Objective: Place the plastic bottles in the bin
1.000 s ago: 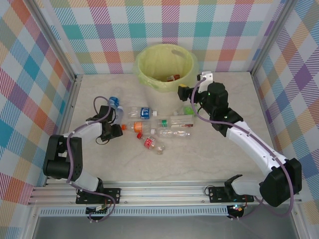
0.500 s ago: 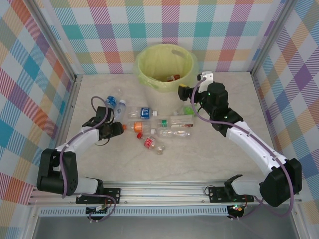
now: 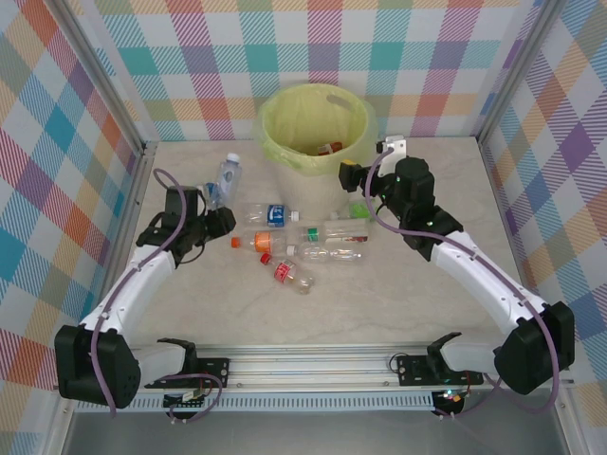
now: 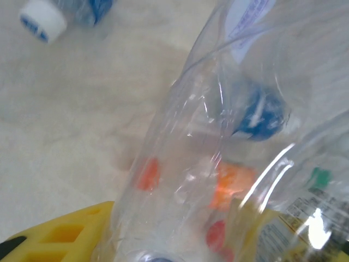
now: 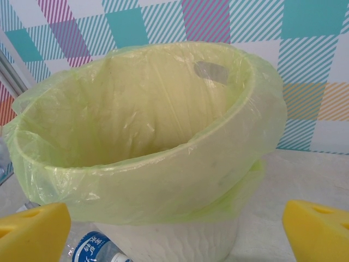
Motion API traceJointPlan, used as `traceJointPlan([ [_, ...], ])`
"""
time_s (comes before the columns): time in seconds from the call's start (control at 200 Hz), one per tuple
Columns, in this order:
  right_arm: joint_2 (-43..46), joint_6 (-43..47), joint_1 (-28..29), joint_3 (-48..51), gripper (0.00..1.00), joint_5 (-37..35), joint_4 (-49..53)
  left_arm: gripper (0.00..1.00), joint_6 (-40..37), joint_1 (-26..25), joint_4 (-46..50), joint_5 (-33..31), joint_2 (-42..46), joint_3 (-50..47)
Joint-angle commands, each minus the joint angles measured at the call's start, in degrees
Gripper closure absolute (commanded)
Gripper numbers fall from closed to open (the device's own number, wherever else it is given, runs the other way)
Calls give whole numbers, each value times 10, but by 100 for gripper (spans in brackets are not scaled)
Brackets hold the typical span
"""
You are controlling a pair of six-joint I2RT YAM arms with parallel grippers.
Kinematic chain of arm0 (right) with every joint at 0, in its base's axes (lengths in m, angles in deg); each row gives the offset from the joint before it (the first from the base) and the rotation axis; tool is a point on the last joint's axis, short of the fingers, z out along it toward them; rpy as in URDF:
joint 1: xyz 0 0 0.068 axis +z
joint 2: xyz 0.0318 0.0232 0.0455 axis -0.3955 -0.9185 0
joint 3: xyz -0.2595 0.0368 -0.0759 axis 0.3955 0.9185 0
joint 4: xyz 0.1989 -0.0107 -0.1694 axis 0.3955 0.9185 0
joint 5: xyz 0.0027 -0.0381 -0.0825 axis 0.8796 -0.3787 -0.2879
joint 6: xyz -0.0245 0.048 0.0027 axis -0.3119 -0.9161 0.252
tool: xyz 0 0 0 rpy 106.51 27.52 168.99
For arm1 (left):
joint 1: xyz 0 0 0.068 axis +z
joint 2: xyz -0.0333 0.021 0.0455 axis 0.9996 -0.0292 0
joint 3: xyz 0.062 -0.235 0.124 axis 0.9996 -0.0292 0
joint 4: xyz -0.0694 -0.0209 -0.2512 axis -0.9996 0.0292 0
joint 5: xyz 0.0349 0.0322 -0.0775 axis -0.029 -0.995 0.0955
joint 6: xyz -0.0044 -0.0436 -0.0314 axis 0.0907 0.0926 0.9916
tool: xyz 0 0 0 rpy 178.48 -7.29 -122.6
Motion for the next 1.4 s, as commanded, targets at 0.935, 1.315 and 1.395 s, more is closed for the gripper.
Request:
traceJointPlan([
  [0.935,122,-2,4,49,0,-48,24,56,-394,-130,258,-60,-418,722],
  [1.315,146,-1,4,61,0,-63,37,54,-415,-136,415,-129,-587,1004],
  [1.395,146,0,4,61,0,-64,37,53,-412,-138,413,-139,-608,1031],
])
